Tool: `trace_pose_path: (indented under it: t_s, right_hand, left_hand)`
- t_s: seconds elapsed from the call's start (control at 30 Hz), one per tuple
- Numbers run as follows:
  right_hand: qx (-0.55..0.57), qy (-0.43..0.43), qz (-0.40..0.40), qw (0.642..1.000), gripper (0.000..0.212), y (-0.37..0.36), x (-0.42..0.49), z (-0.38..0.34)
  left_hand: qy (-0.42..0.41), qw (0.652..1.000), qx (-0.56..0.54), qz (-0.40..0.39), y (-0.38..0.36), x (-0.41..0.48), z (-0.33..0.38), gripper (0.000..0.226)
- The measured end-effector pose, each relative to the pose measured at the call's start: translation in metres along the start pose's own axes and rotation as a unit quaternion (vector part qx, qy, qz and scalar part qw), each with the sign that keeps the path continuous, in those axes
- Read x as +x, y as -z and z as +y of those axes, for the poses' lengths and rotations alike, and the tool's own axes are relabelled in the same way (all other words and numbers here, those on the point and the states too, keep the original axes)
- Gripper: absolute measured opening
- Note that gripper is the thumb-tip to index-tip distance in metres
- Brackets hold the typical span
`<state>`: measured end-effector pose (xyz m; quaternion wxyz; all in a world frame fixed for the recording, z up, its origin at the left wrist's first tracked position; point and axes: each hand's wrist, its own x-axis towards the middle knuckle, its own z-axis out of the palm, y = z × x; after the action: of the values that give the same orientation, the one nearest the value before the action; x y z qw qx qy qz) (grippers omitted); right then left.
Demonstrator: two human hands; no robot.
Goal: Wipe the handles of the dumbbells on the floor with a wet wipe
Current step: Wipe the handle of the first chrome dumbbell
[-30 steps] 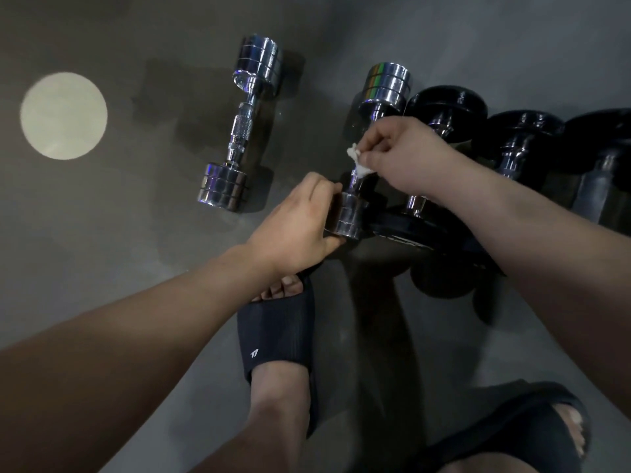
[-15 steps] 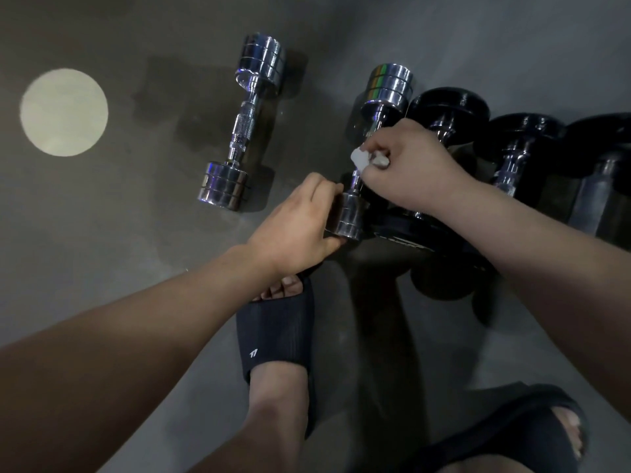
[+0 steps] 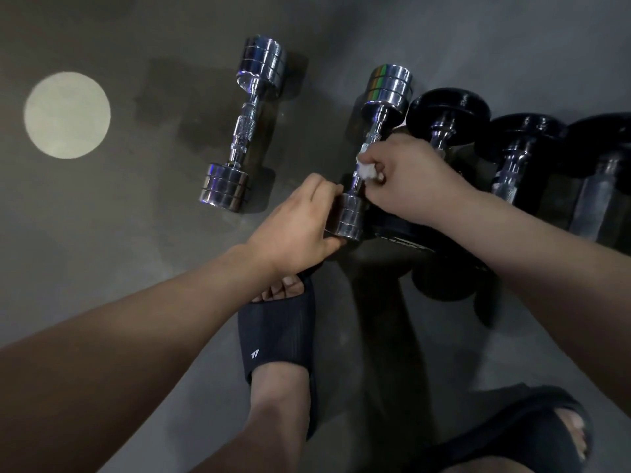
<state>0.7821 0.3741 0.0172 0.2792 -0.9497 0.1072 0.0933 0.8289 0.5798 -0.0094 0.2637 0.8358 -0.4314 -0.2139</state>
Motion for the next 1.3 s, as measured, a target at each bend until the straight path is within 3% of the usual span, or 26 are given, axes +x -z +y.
trace_pose_path:
  t_s: [0.13, 0.3, 0.5, 0.57, 0.7, 0.9, 1.07, 1.23, 1.3]
  right_hand:
    - [-0.03, 0.025, 0.031, 0.999, 0.022, 0.004, 0.008, 0.006]
    - [-0.002, -0.036, 0.112, 0.993, 0.018, 0.004, 0.021, 0.014]
    - [-0.071, 0.135, -0.07, 0.986, 0.019, 0.009, 0.003, -0.002]
    - [-0.069, 0.126, -0.039, 0.989, 0.024, 0.012, 0.014, -0.002]
    - [-0.081, 0.01, 0.058, 0.995, 0.03, 0.014, 0.037, 0.006]
    - [-0.115, 0.079, -0.015, 0.99, 0.027, 0.011, 0.023, 0.003]
    - [-0.17, -0.003, 0.036, 0.985, 0.019, 0.011, 0.039, 0.002]
    - [-0.116, 0.108, -0.041, 0.986, 0.023, 0.015, 0.009, -0.005]
    - [-0.099, 0.111, -0.057, 0.987, 0.024, 0.02, 0.005, -0.005]
  left_hand:
    - [0.008, 1.0, -0.006, -0.009, 0.001, 0.001, 0.001, 0.068]
    - [0.005, 1.0, -0.003, -0.011, 0.003, 0.002, 0.0, 0.067]
    - [-0.021, 0.999, 0.03, -0.022, 0.0, 0.01, -0.003, 0.061]
    - [-0.024, 0.999, 0.03, -0.019, 0.0, 0.01, -0.004, 0.06]
    - [-0.022, 1.0, 0.013, -0.003, -0.001, 0.008, -0.002, 0.059]
    - [-0.041, 0.999, 0.011, -0.028, 0.002, 0.005, -0.006, 0.066]
    - [-0.065, 0.995, 0.022, -0.066, 0.006, 0.002, -0.013, 0.077]
    - [-0.09, 0.99, 0.032, -0.102, 0.006, 0.009, -0.017, 0.076]
    - [-0.088, 0.991, 0.014, -0.103, 0.005, 0.012, -0.015, 0.071]
